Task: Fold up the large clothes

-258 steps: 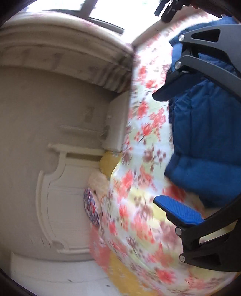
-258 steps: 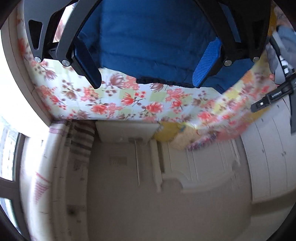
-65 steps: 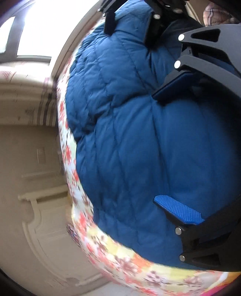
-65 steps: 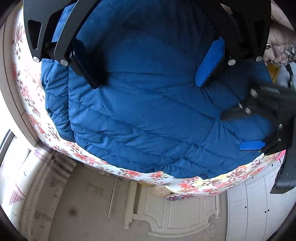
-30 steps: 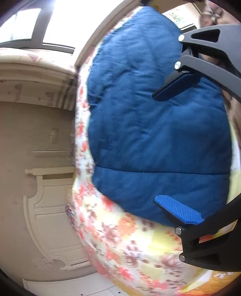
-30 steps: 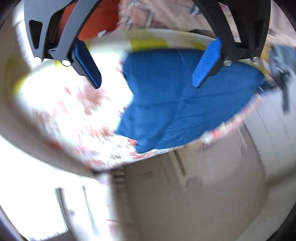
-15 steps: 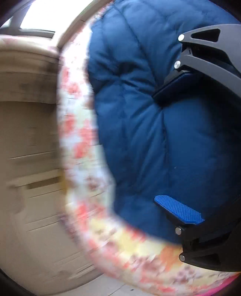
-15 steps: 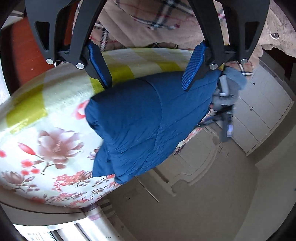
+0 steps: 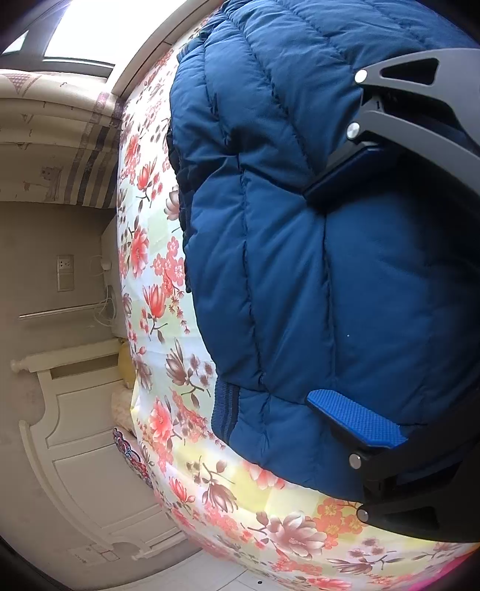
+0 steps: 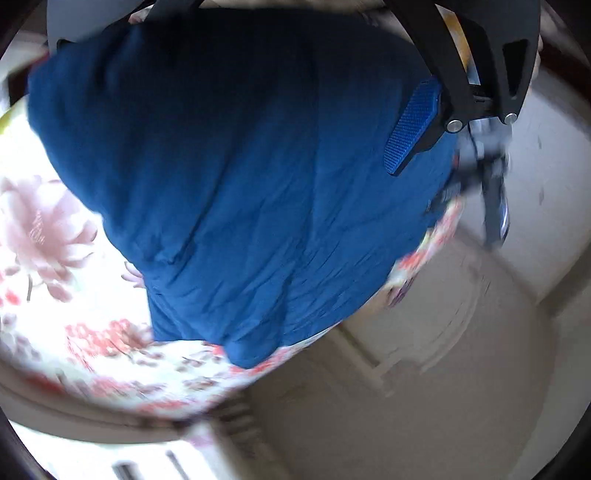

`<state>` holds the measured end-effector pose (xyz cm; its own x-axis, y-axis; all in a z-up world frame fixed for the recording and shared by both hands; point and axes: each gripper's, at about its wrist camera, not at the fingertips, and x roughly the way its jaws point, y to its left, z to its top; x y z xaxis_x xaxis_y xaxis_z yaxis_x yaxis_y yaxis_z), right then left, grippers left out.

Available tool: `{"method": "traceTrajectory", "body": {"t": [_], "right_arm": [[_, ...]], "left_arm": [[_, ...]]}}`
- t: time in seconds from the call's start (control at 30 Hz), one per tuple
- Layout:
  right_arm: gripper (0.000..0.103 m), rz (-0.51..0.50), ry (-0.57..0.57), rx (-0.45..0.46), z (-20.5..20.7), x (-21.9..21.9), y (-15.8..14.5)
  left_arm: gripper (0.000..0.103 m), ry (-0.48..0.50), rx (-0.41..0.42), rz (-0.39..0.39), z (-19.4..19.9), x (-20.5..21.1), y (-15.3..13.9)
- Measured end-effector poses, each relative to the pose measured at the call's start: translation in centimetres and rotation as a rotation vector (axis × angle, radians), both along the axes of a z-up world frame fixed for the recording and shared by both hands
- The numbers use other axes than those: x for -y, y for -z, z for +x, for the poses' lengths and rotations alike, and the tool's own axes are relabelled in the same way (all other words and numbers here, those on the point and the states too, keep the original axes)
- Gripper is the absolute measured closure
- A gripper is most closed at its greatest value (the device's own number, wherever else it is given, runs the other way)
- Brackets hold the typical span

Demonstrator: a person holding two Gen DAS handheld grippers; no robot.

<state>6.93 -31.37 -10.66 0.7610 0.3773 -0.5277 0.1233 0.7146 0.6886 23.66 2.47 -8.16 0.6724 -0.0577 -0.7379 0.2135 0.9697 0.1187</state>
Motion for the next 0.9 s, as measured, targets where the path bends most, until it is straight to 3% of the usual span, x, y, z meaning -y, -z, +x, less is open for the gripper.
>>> {"method": "traceTrajectory", "body": {"t": [0.03, 0.1, 0.17, 0.27, 0.33, 0.47, 0.53, 0.63, 0.7, 0.8, 0.9], "right_arm": [[0.013, 0.012, 0.014, 0.003, 0.4, 0.2, 0.0], [0.043, -0.028, 0.033, 0.022, 0.6, 0.5, -0.5], [0.054, -0.089, 0.031, 0.1, 0.4, 0.3, -1.4], [0.056, -0.116, 0.043, 0.158, -0.2, 0.2, -2.1], [0.064, -0.113, 0.054, 0.179, -0.6, 0.4, -2.6], [0.066, -0.142, 0.061, 0.219, -1.7, 1.1, -3.7], [0.066, -0.173, 0.057, 0.232, -2.0, 0.9, -4.3], [0.066, -0.218, 0.042, 0.245, -2.5, 0.5, -4.9], [0.066, -0.234, 0.037, 0.253, -2.2, 0.3, -5.3], [0.066, -0.288, 0.026, 0.29, -2.0, -1.0, -6.9], [0.066, -0.431, -0.026, 0.376, -2.6, -4.5, -9.4]], "left_arm": [[0.003, -0.004, 0.001, 0.007, 0.0, 0.1, 0.0], [0.004, -0.005, 0.003, 0.023, 0.1, 0.4, -0.4], [0.004, 0.026, 0.0, 0.02, 0.4, 1.2, -1.2], [0.004, 0.01, 0.032, 0.071, 2.0, 3.3, -2.7], [0.004, -0.015, 0.01, 0.079, 4.0, 4.6, -3.2], [0.004, -0.024, -0.075, 0.196, 7.9, 8.6, -1.2], [0.012, -0.009, -0.05, 0.206, 7.3, 9.2, -1.3], [0.017, 0.024, -0.02, 0.097, 3.5, 8.2, -3.1], [0.016, 0.099, 0.025, 0.052, -2.0, 7.5, -4.0], [0.014, 0.261, 0.027, 0.098, -10.6, 7.9, -2.1], [0.014, 0.297, 0.103, 0.144, -17.7, 6.0, -0.3]]}}
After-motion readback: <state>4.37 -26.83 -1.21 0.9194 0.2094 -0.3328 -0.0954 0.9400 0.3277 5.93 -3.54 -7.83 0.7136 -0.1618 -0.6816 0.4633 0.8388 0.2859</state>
